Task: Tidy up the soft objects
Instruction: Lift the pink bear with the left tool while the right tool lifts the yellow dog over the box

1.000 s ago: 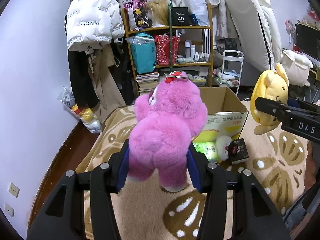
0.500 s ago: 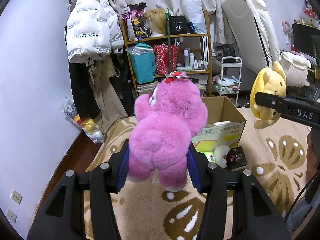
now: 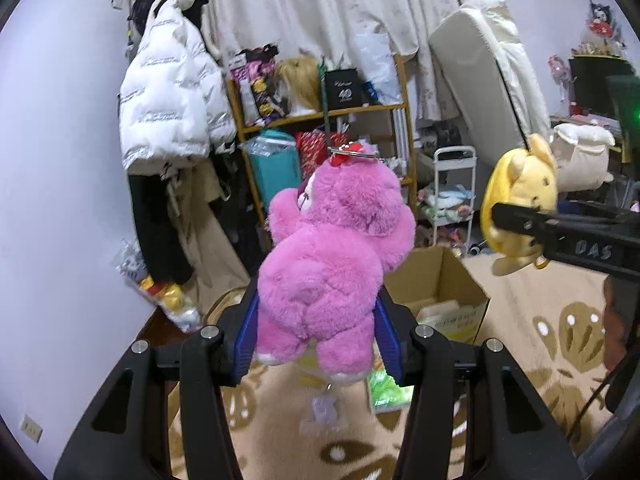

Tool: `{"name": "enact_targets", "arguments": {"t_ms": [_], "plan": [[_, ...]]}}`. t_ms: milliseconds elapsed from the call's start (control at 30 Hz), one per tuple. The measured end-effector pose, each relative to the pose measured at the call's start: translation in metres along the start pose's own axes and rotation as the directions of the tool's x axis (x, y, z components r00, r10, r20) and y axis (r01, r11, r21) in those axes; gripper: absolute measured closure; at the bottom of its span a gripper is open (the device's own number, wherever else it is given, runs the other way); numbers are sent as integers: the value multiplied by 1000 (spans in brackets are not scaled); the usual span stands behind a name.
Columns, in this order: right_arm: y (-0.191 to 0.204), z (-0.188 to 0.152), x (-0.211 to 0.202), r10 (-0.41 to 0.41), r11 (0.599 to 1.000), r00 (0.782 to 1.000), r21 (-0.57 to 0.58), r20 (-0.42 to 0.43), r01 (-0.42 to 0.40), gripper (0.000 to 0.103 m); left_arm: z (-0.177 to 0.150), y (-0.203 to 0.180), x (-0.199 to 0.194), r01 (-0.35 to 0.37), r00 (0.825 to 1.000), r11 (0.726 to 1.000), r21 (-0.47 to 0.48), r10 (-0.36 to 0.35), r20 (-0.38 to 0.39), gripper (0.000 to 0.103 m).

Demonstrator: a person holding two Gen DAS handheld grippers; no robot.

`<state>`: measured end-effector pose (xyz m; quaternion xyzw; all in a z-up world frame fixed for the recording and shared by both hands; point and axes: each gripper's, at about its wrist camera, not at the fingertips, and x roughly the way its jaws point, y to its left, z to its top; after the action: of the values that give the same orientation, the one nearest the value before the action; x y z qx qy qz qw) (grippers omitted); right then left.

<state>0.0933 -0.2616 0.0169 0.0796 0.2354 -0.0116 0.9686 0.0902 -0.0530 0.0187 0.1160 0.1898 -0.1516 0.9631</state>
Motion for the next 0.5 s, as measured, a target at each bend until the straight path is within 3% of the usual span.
{"name": "enact_targets", "arguments": {"t_ms": [100, 500], "plan": [[1, 5, 10, 4, 1000, 1000, -12, 12, -4, 29, 8, 3, 9, -17, 1000, 1000, 4, 17, 18, 52], [-16, 1, 58, 45, 998, 998, 53, -48, -43, 28, 11, 11, 66, -1, 998, 1000, -29, -1, -60, 52]]}}
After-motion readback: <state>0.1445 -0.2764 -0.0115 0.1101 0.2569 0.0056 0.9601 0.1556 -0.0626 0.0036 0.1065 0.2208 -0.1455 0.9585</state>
